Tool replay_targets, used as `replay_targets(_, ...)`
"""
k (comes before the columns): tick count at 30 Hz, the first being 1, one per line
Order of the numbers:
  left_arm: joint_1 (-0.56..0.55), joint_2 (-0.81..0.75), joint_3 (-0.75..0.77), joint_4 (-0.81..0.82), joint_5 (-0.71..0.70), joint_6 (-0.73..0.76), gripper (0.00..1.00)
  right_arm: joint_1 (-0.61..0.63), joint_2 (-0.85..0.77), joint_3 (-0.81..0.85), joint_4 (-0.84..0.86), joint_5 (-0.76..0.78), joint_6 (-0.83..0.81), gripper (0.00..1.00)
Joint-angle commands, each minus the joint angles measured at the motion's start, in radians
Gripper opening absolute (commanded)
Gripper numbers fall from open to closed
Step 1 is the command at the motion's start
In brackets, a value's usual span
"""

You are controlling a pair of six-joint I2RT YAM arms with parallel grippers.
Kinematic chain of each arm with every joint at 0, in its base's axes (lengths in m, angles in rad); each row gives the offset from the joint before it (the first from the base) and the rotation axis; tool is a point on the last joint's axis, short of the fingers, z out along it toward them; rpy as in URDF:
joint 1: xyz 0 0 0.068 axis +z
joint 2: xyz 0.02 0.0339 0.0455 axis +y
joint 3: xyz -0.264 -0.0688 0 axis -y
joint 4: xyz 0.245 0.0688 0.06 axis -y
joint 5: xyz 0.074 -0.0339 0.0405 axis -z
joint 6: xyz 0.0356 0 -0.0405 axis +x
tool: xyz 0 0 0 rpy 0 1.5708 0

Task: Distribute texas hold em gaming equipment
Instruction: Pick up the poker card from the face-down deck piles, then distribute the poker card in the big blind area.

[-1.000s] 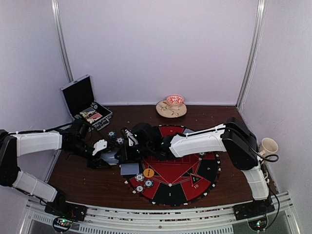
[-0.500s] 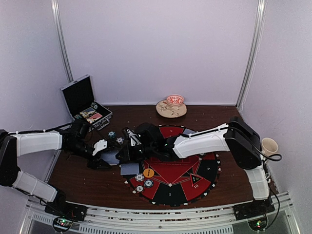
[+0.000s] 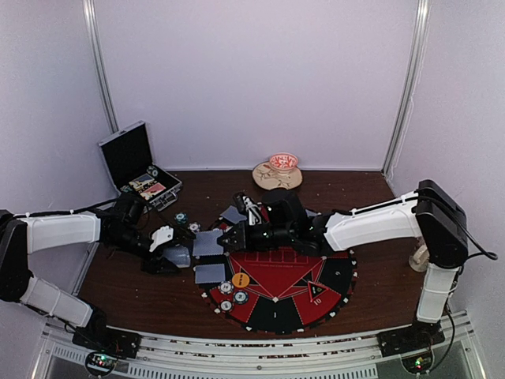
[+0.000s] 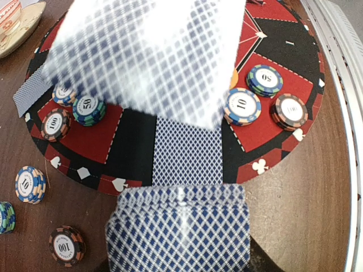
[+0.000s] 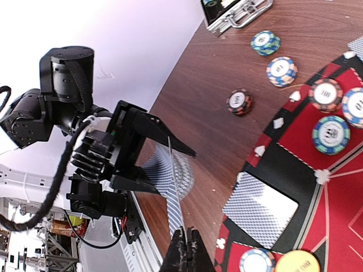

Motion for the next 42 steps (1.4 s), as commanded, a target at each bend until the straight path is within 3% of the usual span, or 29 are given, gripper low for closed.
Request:
replay_targets(1, 0.007, -0.003, 0.003, 0.021, 0.012, 0.009, 0.52, -0.025, -0.031, -0.062, 0.033, 0.024, -0.01, 0.0)
replay_targets(16, 0.007, -0.002, 0.001, 0.021, 0.014, 0.013, 0.52, -0.012, 0.195, 0.052, 0.016, -0.05, -0.006, 0.0)
replay_targets(37, 0.006, -0.002, 0.001, 0.021, 0.014, 0.011, 0.52, 0.004, 0.273, 0.12, -0.038, -0.067, -0.016, 0.0)
replay_targets(42, 0.006, 0.0, 0.003, 0.021, 0.014, 0.011, 0.52, 0.006, 0.268, 0.128, -0.07, -0.051, -0.03, 0.11)
